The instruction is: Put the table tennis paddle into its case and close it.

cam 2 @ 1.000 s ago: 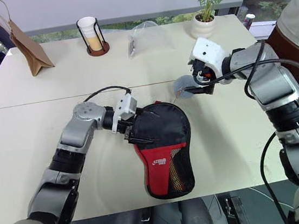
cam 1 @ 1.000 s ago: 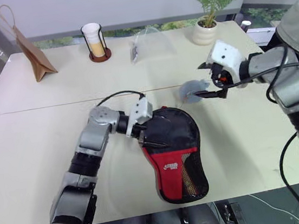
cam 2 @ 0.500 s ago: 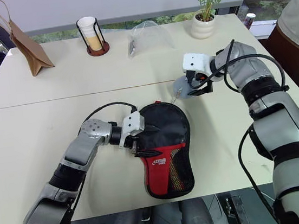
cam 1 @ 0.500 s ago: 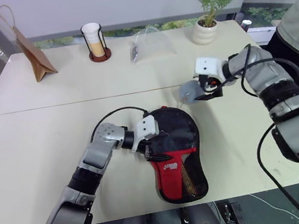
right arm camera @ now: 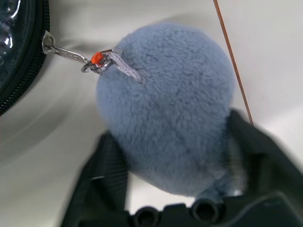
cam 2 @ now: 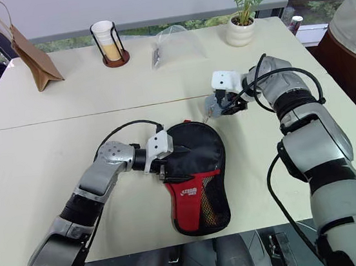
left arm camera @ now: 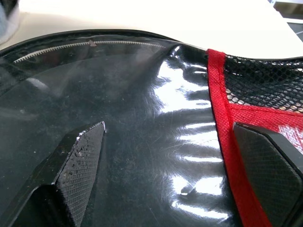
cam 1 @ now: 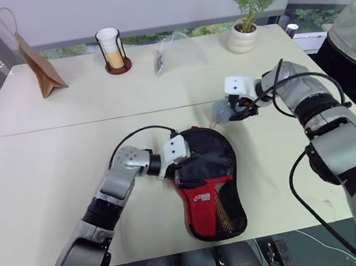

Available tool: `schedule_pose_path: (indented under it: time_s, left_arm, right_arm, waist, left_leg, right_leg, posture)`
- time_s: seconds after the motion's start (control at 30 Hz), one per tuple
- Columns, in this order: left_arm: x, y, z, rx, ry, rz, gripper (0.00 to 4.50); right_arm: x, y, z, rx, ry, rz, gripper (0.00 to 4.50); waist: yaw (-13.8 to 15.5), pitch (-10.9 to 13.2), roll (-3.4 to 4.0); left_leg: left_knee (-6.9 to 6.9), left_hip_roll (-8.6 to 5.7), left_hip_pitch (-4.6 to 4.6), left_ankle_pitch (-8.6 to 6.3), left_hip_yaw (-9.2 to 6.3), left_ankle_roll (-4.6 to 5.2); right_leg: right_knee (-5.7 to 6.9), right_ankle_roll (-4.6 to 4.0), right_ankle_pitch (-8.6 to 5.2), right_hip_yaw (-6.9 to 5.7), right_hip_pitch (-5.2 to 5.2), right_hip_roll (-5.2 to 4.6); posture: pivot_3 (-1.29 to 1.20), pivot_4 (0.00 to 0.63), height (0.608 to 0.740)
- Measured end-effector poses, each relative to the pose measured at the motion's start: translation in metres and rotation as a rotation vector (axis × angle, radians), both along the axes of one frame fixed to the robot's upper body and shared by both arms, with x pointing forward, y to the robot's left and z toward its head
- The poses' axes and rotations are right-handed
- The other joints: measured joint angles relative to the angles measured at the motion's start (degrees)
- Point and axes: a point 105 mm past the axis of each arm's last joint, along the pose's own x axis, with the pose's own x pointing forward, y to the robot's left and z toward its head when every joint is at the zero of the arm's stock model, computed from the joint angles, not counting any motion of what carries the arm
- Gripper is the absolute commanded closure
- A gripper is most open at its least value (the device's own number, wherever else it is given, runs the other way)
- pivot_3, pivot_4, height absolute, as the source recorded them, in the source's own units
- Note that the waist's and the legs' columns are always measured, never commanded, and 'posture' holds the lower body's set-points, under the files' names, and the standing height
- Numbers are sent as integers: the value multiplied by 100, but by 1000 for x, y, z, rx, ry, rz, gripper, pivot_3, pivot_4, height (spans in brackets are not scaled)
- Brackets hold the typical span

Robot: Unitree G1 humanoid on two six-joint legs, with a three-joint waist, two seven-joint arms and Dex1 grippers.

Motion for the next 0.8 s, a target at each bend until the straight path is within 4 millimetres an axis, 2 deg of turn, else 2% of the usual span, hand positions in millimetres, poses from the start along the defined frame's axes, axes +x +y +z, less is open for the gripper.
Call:
schedule_pose_path:
  time_s: [0.03, 0.07, 0.33, 0.5, 0.8]
  left_arm:
    - [0, 0, 0, 0, 0, 1, 0]
    - [0, 0, 0, 0, 0, 1, 0]
    - [-1, -3, -2, 4, 12, -5, 0]
    - [0, -5, -2, 13, 20, -9, 0]
    - [2, -9, -5, 43, 20, -22, 0]
  right_arm:
    - [-1, 0, 0, 0, 4, 5, 3890]
    - [-1, 1, 0, 0, 5, 7, 4103]
    - [-7, -10, 6, -53, -16, 51, 4103]
    - [-25, -27, -4, -136, -41, 108, 4103]
    - [-63, -39, -13, -213, -47, 120, 4103]
  waist:
    - [0, 0, 1]
    - [0, -1, 1]
    - [24, -3, 4]
    - [38, -8, 14]
    - [118, -12, 20]
  left_leg:
    - [0, 0, 1, -2, 0, 3]
    - [0, 0, 2, -2, 0, 3]
    - [4, -3, 2, -3, -4, 6]
    - [7, -6, 2, -11, -7, 19]
    - [9, -4, 44, -16, -15, 27]
  right_leg:
    - [0, 0, 0, 0, 2, 0]
    - [0, 0, 0, 0, 2, 0]
    - [1, 0, 0, -1, 6, 0]
    - [1, 0, 0, -2, 11, -1]
    - [-13, -1, -2, -6, 64, -6]
  posture:
    - [0, 150, 734]
    - [0, 150, 734]
    - [0, 150, 734]
    - [0, 150, 734]
    - [0, 150, 734]
